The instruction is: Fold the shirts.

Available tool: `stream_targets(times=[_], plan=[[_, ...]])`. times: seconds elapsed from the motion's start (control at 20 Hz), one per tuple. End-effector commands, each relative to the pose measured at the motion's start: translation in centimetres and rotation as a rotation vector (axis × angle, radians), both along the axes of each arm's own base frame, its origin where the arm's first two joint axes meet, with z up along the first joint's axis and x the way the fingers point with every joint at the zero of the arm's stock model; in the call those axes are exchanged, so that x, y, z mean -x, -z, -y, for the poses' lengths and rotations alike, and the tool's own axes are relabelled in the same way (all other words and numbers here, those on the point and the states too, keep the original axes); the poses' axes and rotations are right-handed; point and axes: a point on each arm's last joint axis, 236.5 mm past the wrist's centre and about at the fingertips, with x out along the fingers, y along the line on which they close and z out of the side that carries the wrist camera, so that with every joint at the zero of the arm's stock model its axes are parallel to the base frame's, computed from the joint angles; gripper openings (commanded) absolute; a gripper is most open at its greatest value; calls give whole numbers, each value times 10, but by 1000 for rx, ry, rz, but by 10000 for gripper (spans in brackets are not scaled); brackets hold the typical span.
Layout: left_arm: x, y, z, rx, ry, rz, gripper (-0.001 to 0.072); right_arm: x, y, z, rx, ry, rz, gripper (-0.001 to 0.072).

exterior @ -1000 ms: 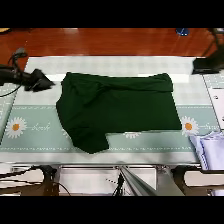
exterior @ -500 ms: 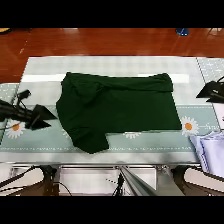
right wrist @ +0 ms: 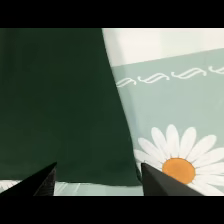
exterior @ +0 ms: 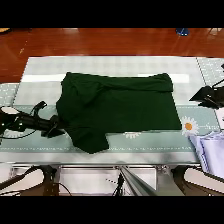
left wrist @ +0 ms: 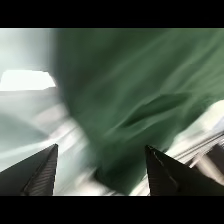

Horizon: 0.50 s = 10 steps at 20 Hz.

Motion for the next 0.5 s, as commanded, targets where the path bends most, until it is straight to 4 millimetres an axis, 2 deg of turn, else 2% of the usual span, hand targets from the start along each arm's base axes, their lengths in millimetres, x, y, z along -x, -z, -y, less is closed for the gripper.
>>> stream_targets(times=[0.0,0.05,0.1,0.25,0.35,0.4,0.45], plan=[[-44,12,5,-71,-106,135,605,-7,-4,-7,-37,11,30,590],[-49,11,11,-67,-116,150,512,-8,-5,-8,-43,12,34,590],[-49,12,17,-58,-106,148,384,-8,-5,-8,-44,12,34,589],[-37,10,33,-30,-13,148,24,-4,-4,-9,-46,5,21,590],[-29,6,37,0,34,146,24,8,4,3,14,-11,-30,579],[-25,4,38,15,44,137,24,17,11,9,36,-11,-63,535],[-22,2,39,29,59,137,24,26,19,10,13,6,-91,532]])
